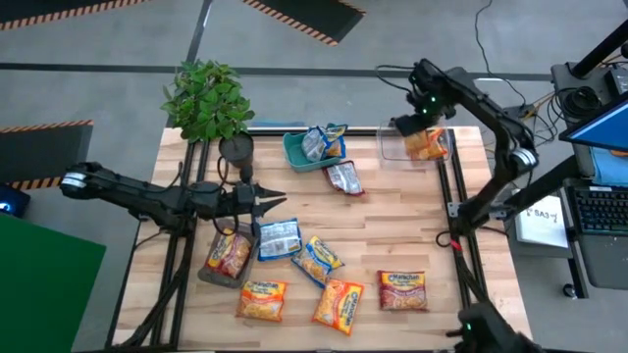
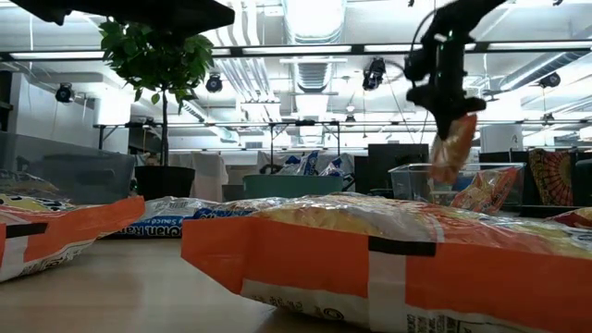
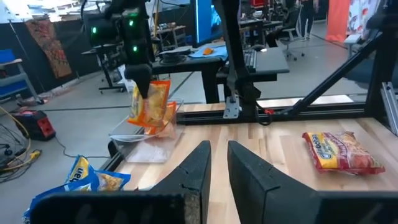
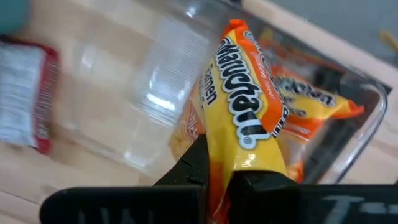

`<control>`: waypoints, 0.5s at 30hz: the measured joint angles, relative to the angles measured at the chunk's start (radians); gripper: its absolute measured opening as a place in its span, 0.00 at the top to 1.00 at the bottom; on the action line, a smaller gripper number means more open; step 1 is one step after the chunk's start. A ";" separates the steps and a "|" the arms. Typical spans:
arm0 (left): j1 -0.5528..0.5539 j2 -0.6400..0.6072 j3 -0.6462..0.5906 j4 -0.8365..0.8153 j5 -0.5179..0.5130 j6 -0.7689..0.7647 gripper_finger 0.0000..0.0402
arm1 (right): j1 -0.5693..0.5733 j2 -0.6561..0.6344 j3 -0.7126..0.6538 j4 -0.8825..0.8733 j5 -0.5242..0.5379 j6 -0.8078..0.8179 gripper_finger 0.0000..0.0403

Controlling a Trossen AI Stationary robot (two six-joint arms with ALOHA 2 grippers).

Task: Sort Maruchan noodles
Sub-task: Put the top orange noodle pack into the transparent bin

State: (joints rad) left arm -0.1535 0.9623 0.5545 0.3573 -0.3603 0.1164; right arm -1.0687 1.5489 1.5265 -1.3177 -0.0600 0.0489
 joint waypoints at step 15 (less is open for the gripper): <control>0.000 0.001 -0.001 -0.024 0.000 0.002 0.91 | -0.038 0.271 0.000 -0.038 0.167 -0.075 0.97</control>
State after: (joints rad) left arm -0.1535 0.9634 0.5537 0.3332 -0.3607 0.1184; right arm -1.1065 1.8196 1.5261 -1.3556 0.1074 -0.0265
